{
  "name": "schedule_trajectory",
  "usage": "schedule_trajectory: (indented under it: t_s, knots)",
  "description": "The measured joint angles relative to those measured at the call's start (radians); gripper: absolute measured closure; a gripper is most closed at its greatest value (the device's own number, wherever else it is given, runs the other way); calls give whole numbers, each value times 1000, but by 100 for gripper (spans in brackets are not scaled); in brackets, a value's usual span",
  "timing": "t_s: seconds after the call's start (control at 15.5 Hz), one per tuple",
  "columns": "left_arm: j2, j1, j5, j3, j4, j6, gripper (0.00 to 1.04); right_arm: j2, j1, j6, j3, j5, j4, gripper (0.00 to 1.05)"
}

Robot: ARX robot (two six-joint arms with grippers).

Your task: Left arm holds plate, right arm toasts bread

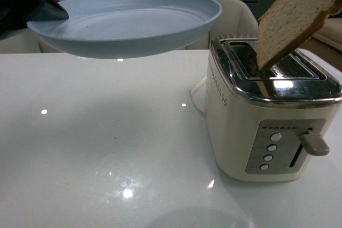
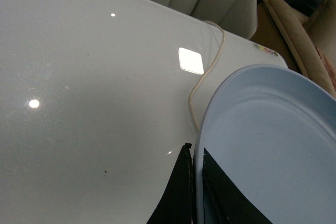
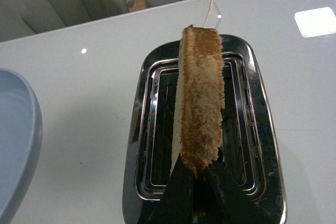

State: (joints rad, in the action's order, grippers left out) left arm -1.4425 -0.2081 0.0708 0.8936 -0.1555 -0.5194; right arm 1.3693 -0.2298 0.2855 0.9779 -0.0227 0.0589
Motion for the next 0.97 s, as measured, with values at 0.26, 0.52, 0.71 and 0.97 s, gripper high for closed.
schedule_trajectory:
  t_s: [0.26,0.52,0.71,0.97]
  knots:
    - [0,0,0,0,0,0,102,26,-7,-1,1,15,3,102]
    - [0,0,0,0,0,0,102,83,-5,6,26,31,52,102]
    - [0,0,0,0,0,0,102,182,-6,33,152,49,159,102]
    - [0,0,0,0,0,0,102,250,-23,58,212,51,222,102]
